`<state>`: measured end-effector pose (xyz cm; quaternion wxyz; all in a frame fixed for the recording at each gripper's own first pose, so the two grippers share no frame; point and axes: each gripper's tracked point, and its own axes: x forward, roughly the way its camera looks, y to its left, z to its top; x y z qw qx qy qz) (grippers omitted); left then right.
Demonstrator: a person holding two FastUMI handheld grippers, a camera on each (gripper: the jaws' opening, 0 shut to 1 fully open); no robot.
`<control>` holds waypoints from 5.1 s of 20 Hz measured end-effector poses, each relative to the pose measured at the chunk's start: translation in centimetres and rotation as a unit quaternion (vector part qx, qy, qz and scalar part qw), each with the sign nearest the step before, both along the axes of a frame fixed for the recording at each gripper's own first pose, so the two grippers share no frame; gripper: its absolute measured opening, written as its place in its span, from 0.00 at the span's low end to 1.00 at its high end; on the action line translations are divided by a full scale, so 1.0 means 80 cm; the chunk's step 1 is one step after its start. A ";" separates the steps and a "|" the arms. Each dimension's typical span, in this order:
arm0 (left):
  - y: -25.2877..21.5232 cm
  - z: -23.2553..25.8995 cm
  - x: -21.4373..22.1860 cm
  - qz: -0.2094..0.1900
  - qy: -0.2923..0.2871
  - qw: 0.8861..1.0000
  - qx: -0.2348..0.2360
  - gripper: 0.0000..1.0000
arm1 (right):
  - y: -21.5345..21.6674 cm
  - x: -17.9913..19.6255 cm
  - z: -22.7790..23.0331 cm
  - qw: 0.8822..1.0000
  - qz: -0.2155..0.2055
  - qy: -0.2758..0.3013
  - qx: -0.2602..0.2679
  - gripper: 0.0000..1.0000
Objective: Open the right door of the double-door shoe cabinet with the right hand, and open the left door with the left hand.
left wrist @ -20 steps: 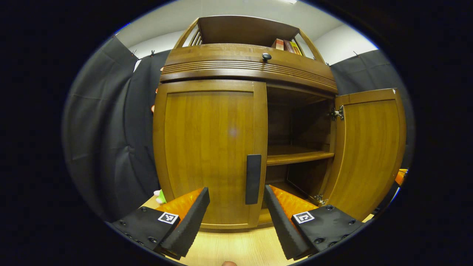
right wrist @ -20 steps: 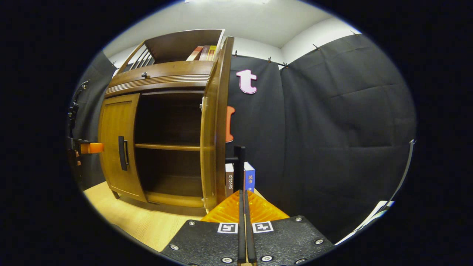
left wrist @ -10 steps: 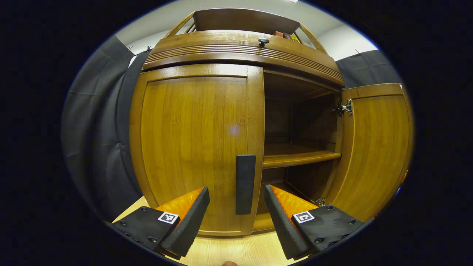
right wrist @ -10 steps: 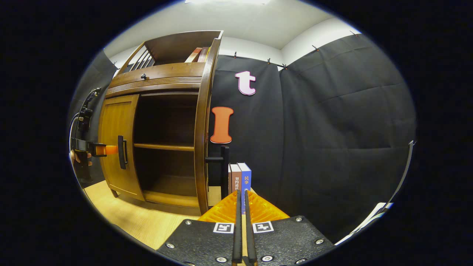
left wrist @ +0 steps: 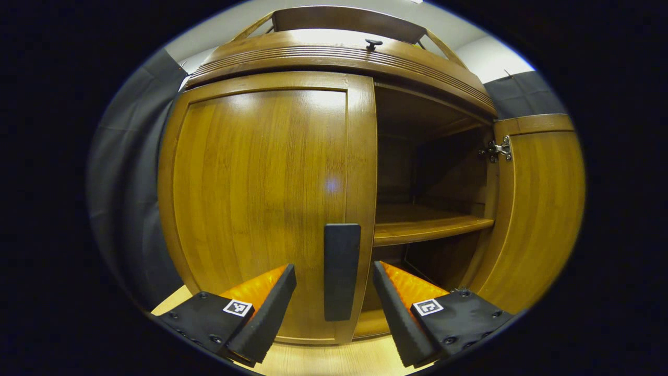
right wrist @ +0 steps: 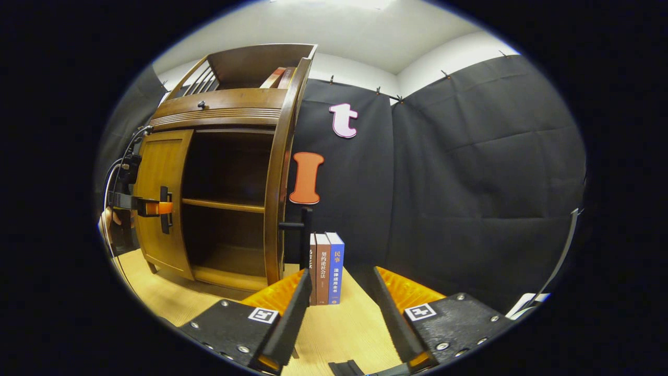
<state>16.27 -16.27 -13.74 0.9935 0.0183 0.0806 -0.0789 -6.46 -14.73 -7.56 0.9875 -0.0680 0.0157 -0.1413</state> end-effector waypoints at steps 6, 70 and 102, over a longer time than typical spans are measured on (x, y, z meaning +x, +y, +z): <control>0.003 -0.009 0.016 0.009 0.001 1.000 0.008 0.77 | -0.014 -0.006 0.005 1.000 -0.014 -0.011 0.015 1.00; 0.226 0.050 -0.246 0.025 0.005 1.000 0.011 0.19 | 0.190 0.015 0.056 0.993 0.120 0.000 0.007 0.92; 0.268 0.124 -0.312 0.084 -0.047 0.995 0.011 0.06 | 0.231 0.039 0.041 0.987 0.156 0.020 0.037 0.93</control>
